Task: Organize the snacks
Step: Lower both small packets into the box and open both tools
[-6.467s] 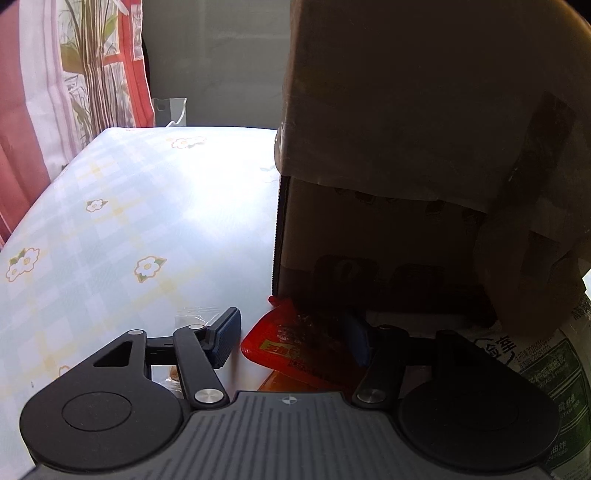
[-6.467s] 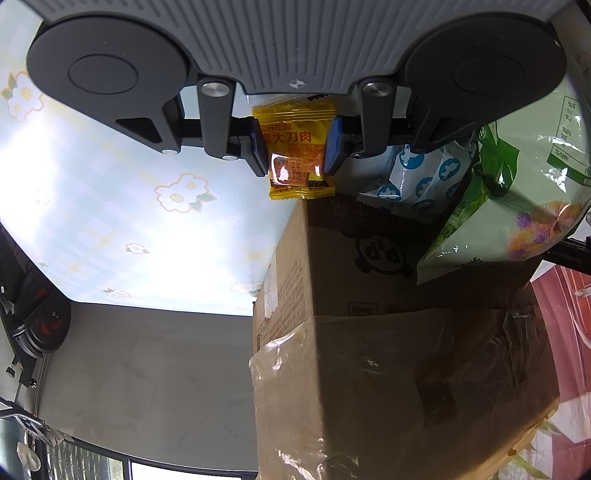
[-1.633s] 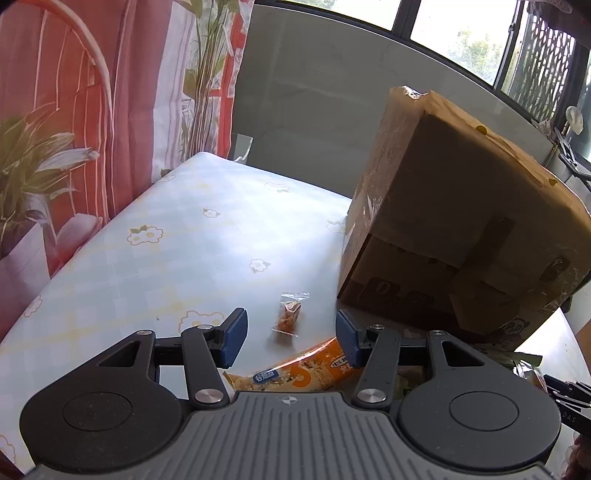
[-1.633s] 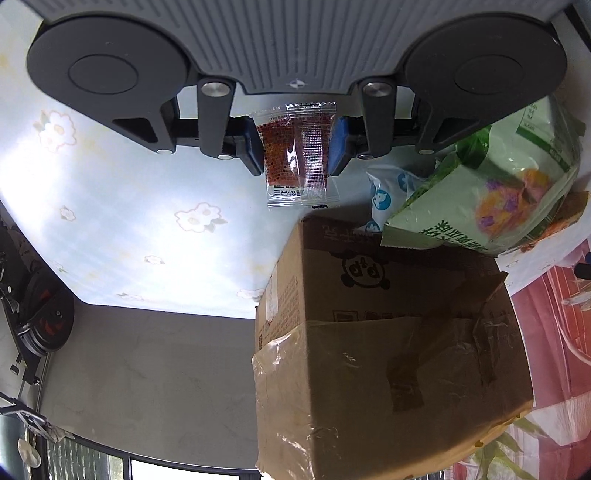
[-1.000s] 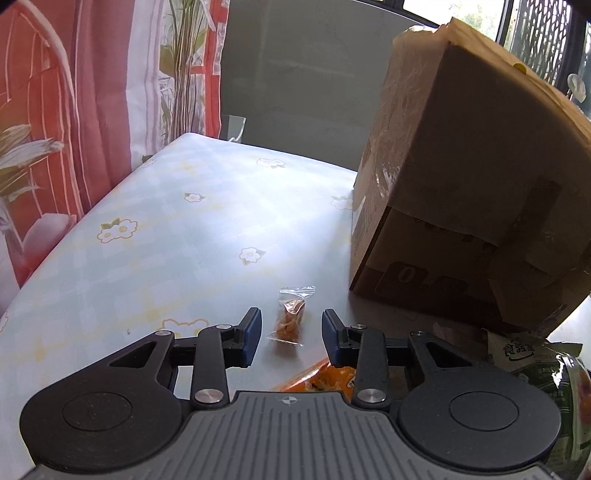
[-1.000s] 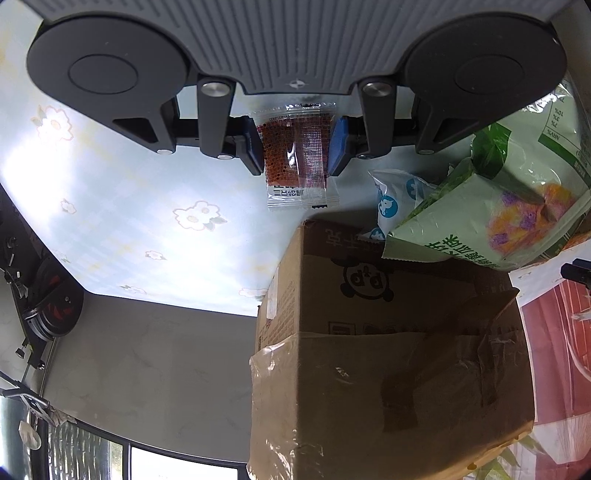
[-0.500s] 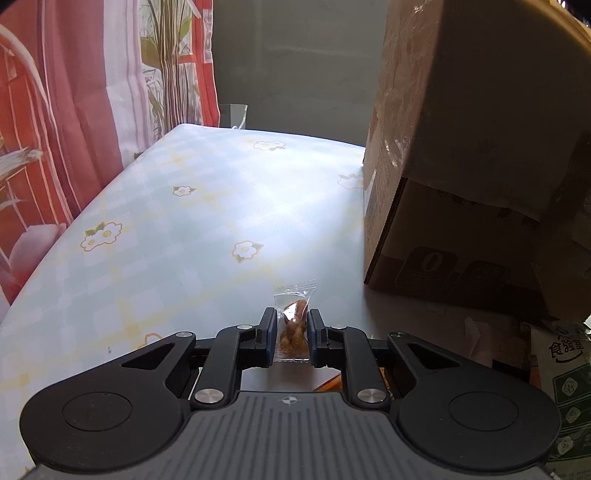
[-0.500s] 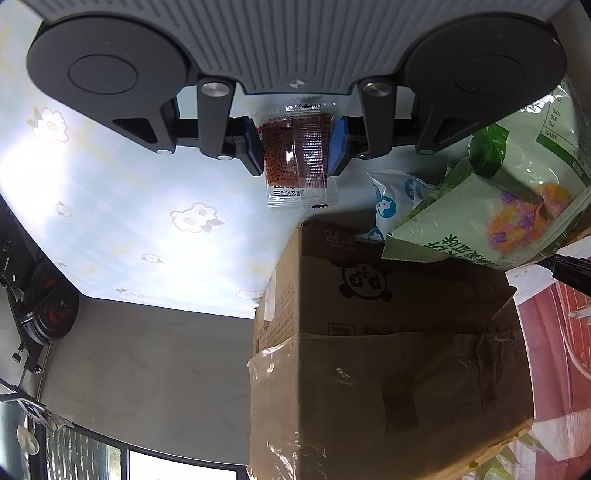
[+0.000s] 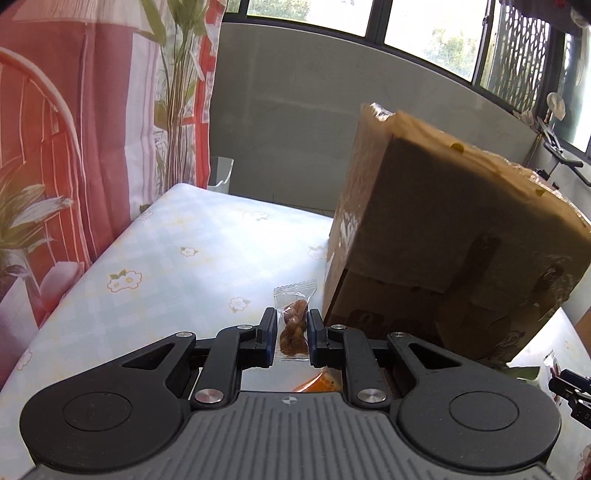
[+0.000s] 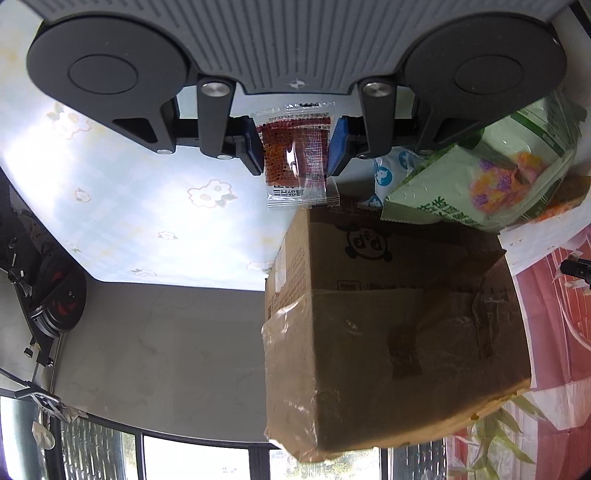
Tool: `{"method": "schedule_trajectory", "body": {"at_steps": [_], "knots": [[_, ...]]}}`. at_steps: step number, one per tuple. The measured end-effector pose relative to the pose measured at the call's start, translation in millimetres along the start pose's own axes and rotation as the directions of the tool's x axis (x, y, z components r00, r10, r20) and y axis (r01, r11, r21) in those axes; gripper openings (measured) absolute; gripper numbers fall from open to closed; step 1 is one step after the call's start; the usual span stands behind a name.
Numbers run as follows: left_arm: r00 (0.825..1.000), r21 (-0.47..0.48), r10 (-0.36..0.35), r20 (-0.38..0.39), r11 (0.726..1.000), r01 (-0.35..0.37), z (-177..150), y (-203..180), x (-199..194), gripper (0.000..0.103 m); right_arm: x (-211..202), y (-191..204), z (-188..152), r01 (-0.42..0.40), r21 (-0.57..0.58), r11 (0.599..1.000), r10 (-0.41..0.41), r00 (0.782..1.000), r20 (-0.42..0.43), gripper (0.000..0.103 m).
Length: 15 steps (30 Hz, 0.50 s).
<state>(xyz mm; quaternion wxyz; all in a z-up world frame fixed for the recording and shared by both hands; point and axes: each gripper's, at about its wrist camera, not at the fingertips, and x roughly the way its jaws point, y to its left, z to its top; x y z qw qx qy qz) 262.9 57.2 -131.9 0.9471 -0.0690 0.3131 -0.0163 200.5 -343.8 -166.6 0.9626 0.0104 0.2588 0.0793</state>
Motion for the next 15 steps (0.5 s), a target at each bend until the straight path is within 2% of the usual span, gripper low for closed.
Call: {"method": "schedule_trajectory", "body": {"at_steps": [3, 6, 10, 13, 15], "knots": [[0.996, 0.034, -0.074, 0.041, 0.997, 0.073, 15, -14, -16, 0.018, -17, -4, 20, -0.003, 0.010, 1.000, 0.002, 0.998, 0.069, 0.040], [0.984, 0.091, -0.142, 0.107, 0.987, 0.132, 35, -36, -33, 0.018, -34, -7, 50, -0.010, 0.008, 1.000, 0.009, 0.987, 0.162, 0.040], [0.958, 0.152, -0.231, 0.171, 0.967, 0.206, 66, -69, -43, 0.018, -48, -6, 104, -0.035, -0.005, 0.999, 0.035, 0.952, 0.304, 0.040], [0.942, 0.188, -0.285, 0.179, 0.949, 0.252, 90, -95, -35, 0.018, -42, 3, 145, -0.068, -0.040, 0.997, 0.078, 0.930, 0.359, 0.040], [0.933, 0.209, -0.314, 0.176, 0.938, 0.276, 103, -112, -25, 0.018, -33, 11, 166, -0.090, -0.070, 0.993, 0.109, 0.925, 0.365, 0.040]]}}
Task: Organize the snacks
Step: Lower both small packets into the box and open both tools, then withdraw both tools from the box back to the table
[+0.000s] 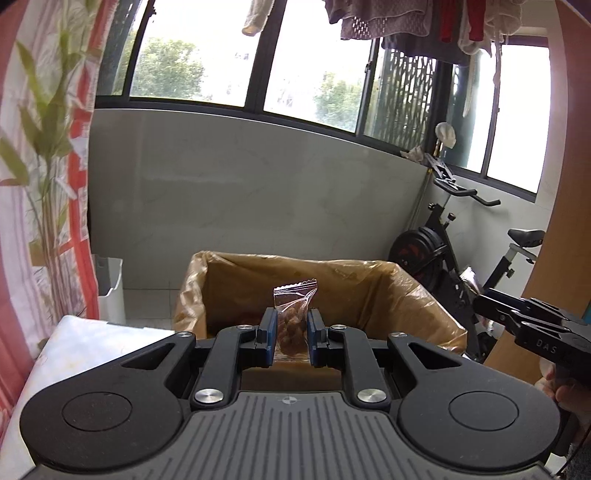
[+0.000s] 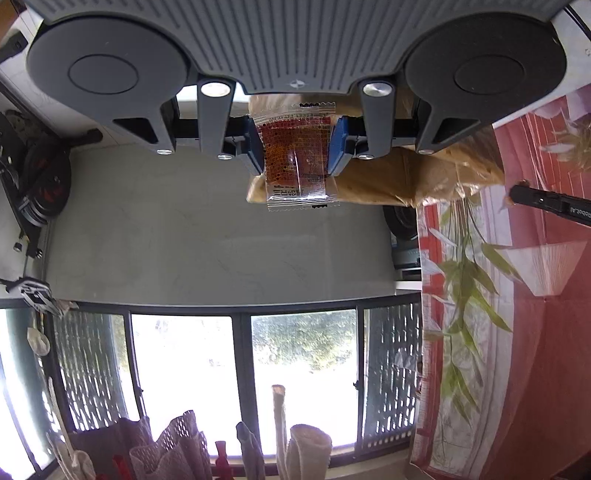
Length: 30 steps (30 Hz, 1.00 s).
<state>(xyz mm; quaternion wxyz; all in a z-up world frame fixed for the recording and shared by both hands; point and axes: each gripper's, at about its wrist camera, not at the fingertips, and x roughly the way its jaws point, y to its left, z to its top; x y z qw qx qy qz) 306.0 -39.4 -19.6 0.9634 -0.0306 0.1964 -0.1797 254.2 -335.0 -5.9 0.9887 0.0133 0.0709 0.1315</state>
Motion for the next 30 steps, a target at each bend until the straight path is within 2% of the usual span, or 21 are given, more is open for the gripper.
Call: {"method": "schedule_trajectory", "body": {"at_steps": [5, 8, 10, 12, 13, 14, 17, 21, 26, 30], "knots": [[0.997, -0.052, -0.056, -0.046, 0.997, 0.054, 13, -10, 49, 0.018, 52, 16, 14, 0.001, -0.008, 1.000, -0.001, 0.997, -0.071, 0.040], [0.995, -0.056, -0.062, -0.082, 0.997, 0.057, 11, -13, 73, 0.019, 74, 16, 9, 0.004, 0.041, 0.999, 0.002, 0.988, -0.154, 0.040], [0.994, -0.035, -0.049, -0.093, 0.998, 0.046, 7, -18, 83, 0.020, 80, 19, 4, 0.036, 0.020, 0.999, -0.031, 0.980, -0.194, 0.042], [0.993, -0.006, -0.007, -0.118, 1.000, 0.007, 5, -22, 89, 0.032, 82, 19, -1, 0.071, 0.000, 0.997, -0.070, 0.971, -0.227, 0.046], [0.993, 0.004, 0.000, -0.121, 1.000, 0.000, 4, -21, 90, 0.041, 81, 17, -3, 0.070, 0.008, 0.998, -0.066, 0.970, -0.234, 0.046], [0.993, 0.010, -0.005, -0.117, 1.000, 0.007, 2, -19, 88, 0.044, 77, 13, -5, 0.057, 0.022, 0.998, -0.050, 0.971, -0.232, 0.047], [0.992, 0.015, -0.005, -0.122, 1.000, 0.007, -1, -12, 83, 0.046, 61, 5, -7, 0.068, 0.051, 0.996, -0.056, 0.976, -0.212, 0.057], [0.992, 0.006, 0.018, -0.127, 1.000, -0.017, -5, -1, 71, 0.046, 39, 2, -8, 0.066, 0.096, 0.993, -0.049, 0.983, -0.176, 0.057], [0.992, 0.004, 0.036, -0.123, 0.999, -0.035, -13, 10, 29, 0.046, 10, 12, -14, 0.047, 0.103, 0.994, -0.032, 0.990, -0.136, 0.057], [0.992, -0.022, 0.017, -0.125, 1.000, -0.020, -30, 22, -4, 0.047, -6, 19, -23, 0.023, 0.114, 0.993, -0.005, 0.988, -0.156, 0.062]]}}
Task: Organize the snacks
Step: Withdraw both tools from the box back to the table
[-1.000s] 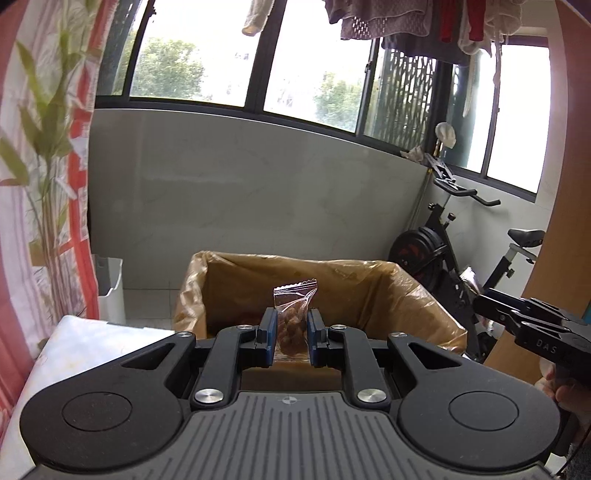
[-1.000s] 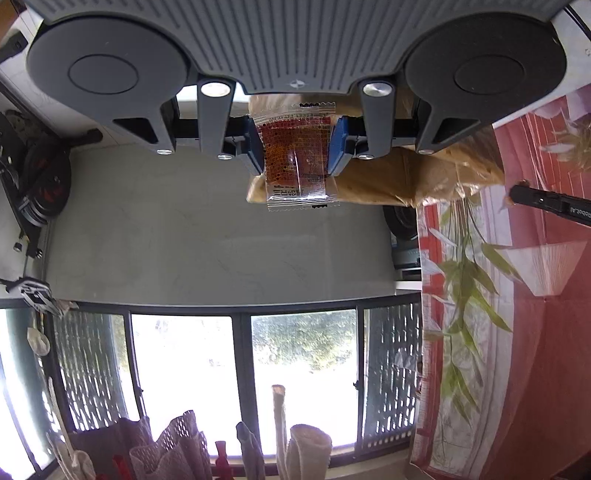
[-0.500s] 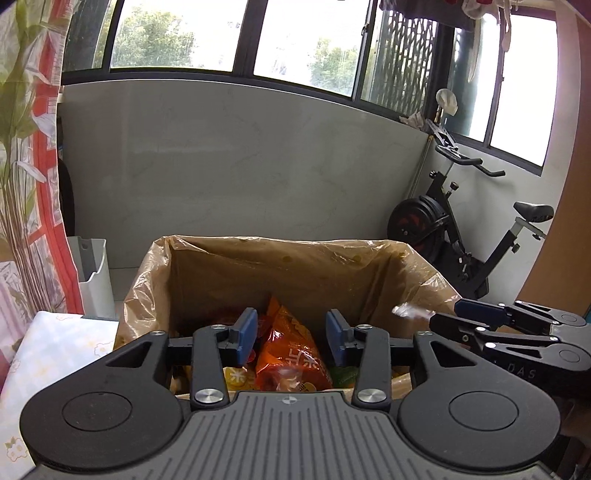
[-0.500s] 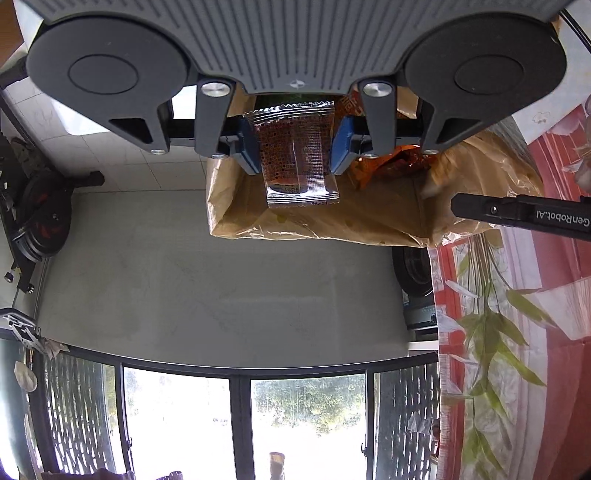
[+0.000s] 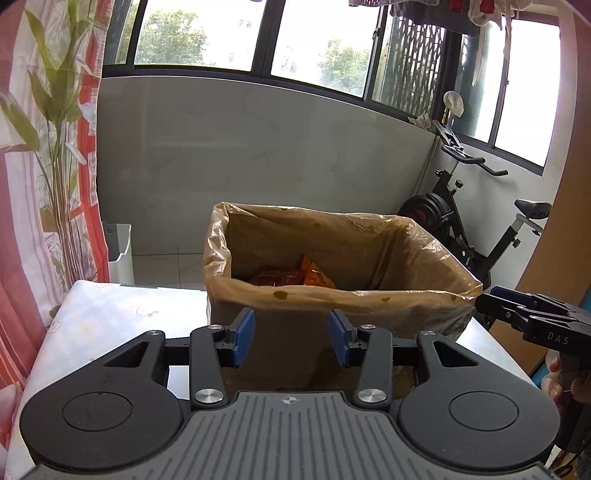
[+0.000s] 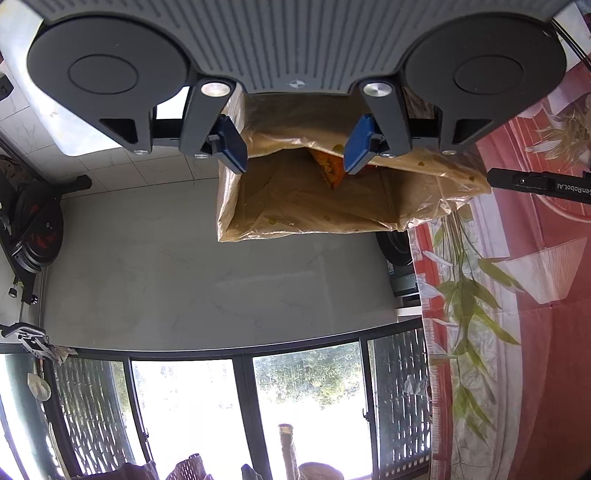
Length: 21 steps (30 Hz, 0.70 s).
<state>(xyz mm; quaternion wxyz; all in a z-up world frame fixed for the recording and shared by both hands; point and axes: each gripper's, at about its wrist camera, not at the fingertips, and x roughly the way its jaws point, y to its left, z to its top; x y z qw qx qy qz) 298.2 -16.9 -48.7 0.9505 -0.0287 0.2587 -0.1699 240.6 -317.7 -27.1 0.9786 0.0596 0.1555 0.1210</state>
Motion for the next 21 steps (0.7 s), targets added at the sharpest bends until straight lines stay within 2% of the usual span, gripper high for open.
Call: {"method": "schedule_trajectory", "body": {"at_steps": [4, 6, 7, 11, 18, 20, 21], "knots": [[1.000, -0.048, 0.019, -0.012, 0.999, -0.020, -22, 6, -10, 0.047, -5, 8, -22, -0.022, 0.020, 1.000, 0.023, 0.998, -0.056, 0.065], [0.999, -0.089, 0.029, -0.017, 0.996, -0.030, -33, 10, -12, 0.047, -6, 12, -36, -0.016, 0.024, 1.000, 0.018, 0.996, -0.092, 0.070], [0.999, -0.111, 0.029, -0.018, 0.993, -0.031, -39, 13, -14, 0.047, -5, 13, -42, -0.014, 0.033, 0.999, 0.017, 0.993, -0.116, 0.074], [0.998, -0.165, 0.030, -0.059, 0.986, -0.039, -62, 18, -12, 0.049, -3, 17, -68, -0.027, 0.093, 0.995, 0.047, 0.975, -0.216, 0.078], [0.994, -0.108, 0.071, -0.084, 0.991, -0.080, -93, 13, -13, 0.049, 1, 22, -94, -0.034, 0.182, 0.983, 0.092, 0.942, -0.324, 0.079], [0.995, -0.106, 0.060, -0.082, 0.992, -0.069, -101, 10, -16, 0.050, 2, 26, -97, -0.024, 0.175, 0.984, 0.081, 0.941, -0.328, 0.082], [0.995, -0.105, 0.060, -0.086, 0.992, -0.069, -104, 8, -16, 0.050, 3, 29, -98, -0.017, 0.171, 0.985, 0.075, 0.939, -0.336, 0.088]]}}
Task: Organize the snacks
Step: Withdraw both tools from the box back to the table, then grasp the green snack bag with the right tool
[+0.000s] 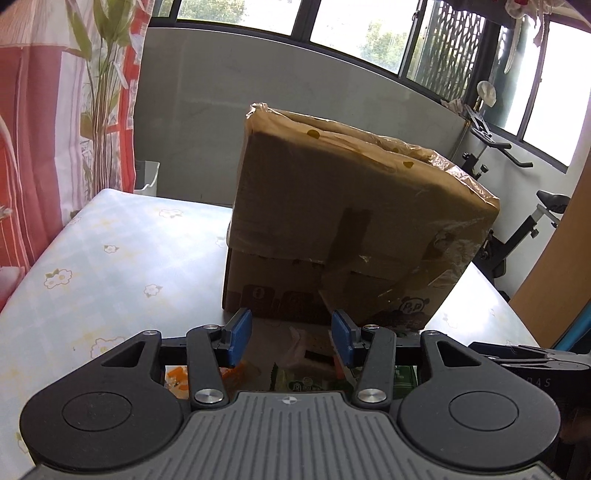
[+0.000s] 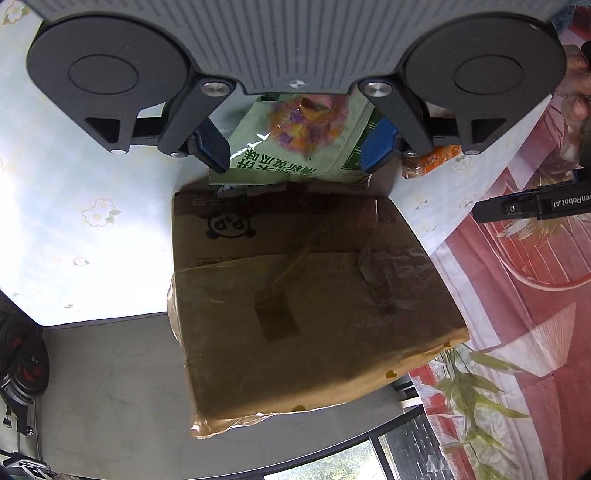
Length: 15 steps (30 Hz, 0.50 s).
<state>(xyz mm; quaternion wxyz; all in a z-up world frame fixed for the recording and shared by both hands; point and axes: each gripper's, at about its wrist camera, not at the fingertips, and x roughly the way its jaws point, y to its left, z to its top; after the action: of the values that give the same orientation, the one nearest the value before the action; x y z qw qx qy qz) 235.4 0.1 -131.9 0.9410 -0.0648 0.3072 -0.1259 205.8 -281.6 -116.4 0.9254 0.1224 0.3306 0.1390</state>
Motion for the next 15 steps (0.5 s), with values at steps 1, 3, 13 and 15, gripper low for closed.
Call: {"method": "schedule_trajectory", "body": {"at_steps": [1, 3, 13, 15], "knots": [[1.000, 0.004, 0.002, -0.003, 1.000, -0.002, -4, -1, -1, 0.050, 1, 1, -1, 0.000, -0.001, 1.000, 0.000, 1.000, -0.008, 0.090], [1.000, 0.025, 0.011, -0.004, 1.000, -0.011, -11, -1, -2, 0.050, 4, 7, -1, -0.012, -0.006, 1.000, 0.012, 1.000, -0.026, 0.090], [1.000, -0.042, 0.018, 0.010, 0.999, -0.017, -22, 22, -12, 0.050, 22, 24, -3, 0.071, 0.024, 0.997, -0.068, 0.994, -0.088, 0.103], [1.000, -0.053, 0.009, 0.005, 0.999, -0.009, -25, 22, -11, 0.050, 25, 23, -2, 0.091, 0.033, 0.995, -0.088, 0.991, -0.097, 0.103]]}}
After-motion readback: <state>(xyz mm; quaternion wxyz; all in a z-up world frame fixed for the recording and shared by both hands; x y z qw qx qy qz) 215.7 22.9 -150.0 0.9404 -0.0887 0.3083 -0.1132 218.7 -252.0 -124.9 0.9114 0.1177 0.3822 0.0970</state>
